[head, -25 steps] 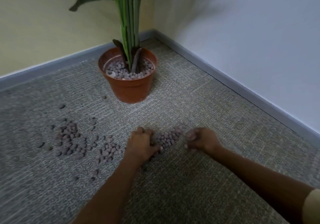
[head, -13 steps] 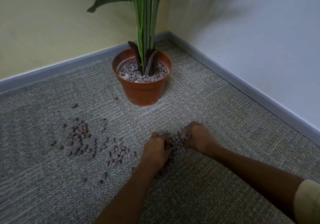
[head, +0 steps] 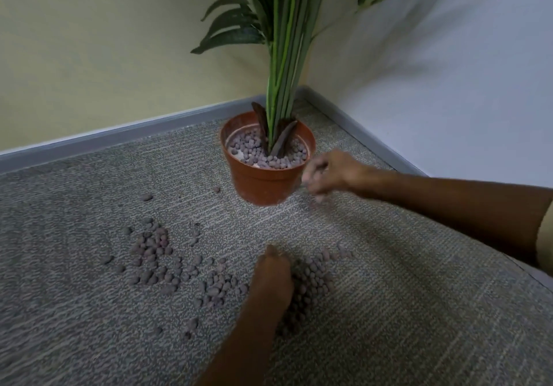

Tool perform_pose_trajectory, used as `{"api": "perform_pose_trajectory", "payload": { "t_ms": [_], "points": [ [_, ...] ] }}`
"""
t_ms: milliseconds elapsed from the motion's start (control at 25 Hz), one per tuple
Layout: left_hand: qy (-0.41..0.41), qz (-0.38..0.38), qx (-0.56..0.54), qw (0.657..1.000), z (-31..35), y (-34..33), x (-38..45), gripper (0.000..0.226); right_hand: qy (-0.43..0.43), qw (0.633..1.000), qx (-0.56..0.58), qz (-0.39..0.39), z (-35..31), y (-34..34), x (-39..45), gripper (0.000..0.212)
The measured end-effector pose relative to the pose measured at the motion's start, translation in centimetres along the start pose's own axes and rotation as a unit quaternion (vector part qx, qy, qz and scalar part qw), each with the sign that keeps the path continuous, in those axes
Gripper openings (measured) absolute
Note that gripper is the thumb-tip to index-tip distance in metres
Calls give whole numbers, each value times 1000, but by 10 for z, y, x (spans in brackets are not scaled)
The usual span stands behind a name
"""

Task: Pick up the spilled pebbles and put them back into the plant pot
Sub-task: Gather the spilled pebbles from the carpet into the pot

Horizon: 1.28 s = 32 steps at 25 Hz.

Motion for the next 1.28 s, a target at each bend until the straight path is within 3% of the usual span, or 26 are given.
{"api": "perform_pose_trajectory", "payload": {
  "t_ms": [120,320,520,600,680,760,840,1040,1160,1280],
  "points": [
    [-15,17,0,1000,1,1,-6,35,41,995,48,76,-26,23,31,16],
    [-19,28,-45,998,-5,6,-7,26,20,994,49,94,-9,14,49,21],
    [-3,54,-142,988,-11,18,-8,13,81,965,63,243,10,33,12,11],
    [3,53,-191,980,-15,19,-8,9,54,981,5,188,44,14,-11,9],
    [19,56,-230,971,-22,22,-8,10,-22,994,-100,25,94,-23,-30,20],
    [42,67,-271,959,-29,27,-8,15,-57,970,-202,-120,131,-52,-45,43],
    [61,68,-294,951,-33,32,-6,16,-51,978,-164,-120,140,-61,-49,51],
    [89,57,-272,956,-41,30,-5,7,9,985,-140,-104,120,-83,-39,25],
    [87,42,-267,959,-45,29,-7,7,16,981,-150,-120,118,-91,-37,25],
    [100,8,-275,956,-47,26,-9,9,1,991,-106,-76,119,-80,-37,20]
  ]
}}
Point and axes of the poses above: each hand's wrist, its own x-axis towards the middle knuckle, its own y-axis out of the back of the hand, z = x × y, the point moved 9 cm from there along x, towards the middle knuckle, and after that the axes turned 11 degrees about y, right-handed, at the moved point
